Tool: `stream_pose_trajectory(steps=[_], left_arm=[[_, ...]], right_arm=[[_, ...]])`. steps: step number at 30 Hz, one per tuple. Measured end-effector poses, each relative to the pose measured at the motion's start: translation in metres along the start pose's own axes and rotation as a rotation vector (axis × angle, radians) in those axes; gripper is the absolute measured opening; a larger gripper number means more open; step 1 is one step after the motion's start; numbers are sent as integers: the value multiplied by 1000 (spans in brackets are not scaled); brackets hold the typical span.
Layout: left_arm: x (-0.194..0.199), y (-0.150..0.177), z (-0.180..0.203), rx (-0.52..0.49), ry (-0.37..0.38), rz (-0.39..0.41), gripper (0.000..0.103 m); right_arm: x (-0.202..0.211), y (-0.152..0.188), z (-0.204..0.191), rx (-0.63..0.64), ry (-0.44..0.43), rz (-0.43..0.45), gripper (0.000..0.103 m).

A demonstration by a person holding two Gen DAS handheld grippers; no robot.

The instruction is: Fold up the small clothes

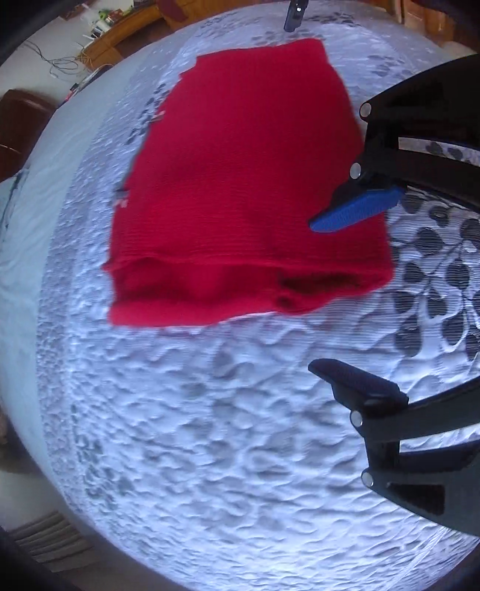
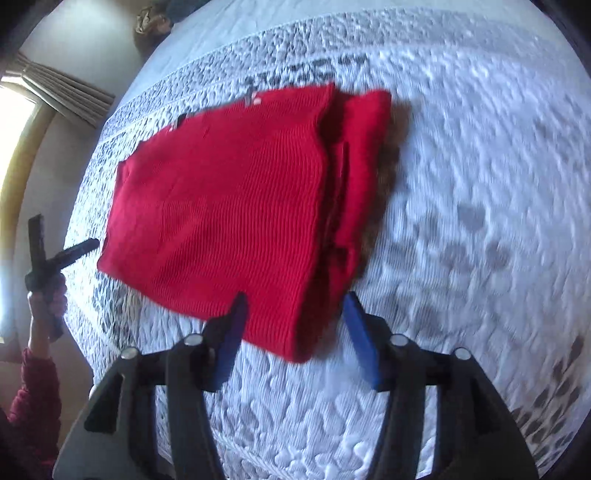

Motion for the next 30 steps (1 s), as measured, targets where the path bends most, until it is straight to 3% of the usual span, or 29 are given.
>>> stream_pose_trajectory(steps=[4, 13, 15, 16, 17, 18, 19, 20, 25, 30], left_arm=[[-11, 14, 4, 37, 16, -29, 71], [-43, -3, 14, 58, 35, -38, 74], [-46, -3, 20, 42, 43, -23, 58], [-47, -3, 24, 39, 49, -23, 53], [-47, -2, 26, 40, 58, -24, 40], [-48, -1, 29, 47, 71, -27, 28], [-49, -1, 31, 61, 88, -32, 22], [-50, 0, 31, 84, 100, -37, 18], [-42, 4, 27, 176, 101, -32, 13], [-14, 9, 36, 169, 129, -25, 12]], right_arm=[[-12, 12, 2, -67, -35, -32, 58], [-44, 5, 6, -91, -31, -37, 63], [-47, 3, 1, -84, -51, -30, 58], [-49, 2, -2, -76, -64, -30, 48], [-50, 3, -4, -68, -68, -29, 43], [-51, 3, -6, -54, -67, -26, 31], [-52, 3, -8, -58, -85, -26, 13], [-52, 3, -8, -82, -106, -28, 12], [-34, 5, -14, -81, -124, 3, 9], [4, 12, -18, -92, -162, -1, 9]])
Point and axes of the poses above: each gripper's, at about its wrist camera, not at the fingertips, and x roughly against the way its jaws point, z to its right, y to its underside, the point moved 5 cm from there along -x, roughly the way its jaws point, and after that the axes turned 15 degrees about z, right-handed, at the moved point
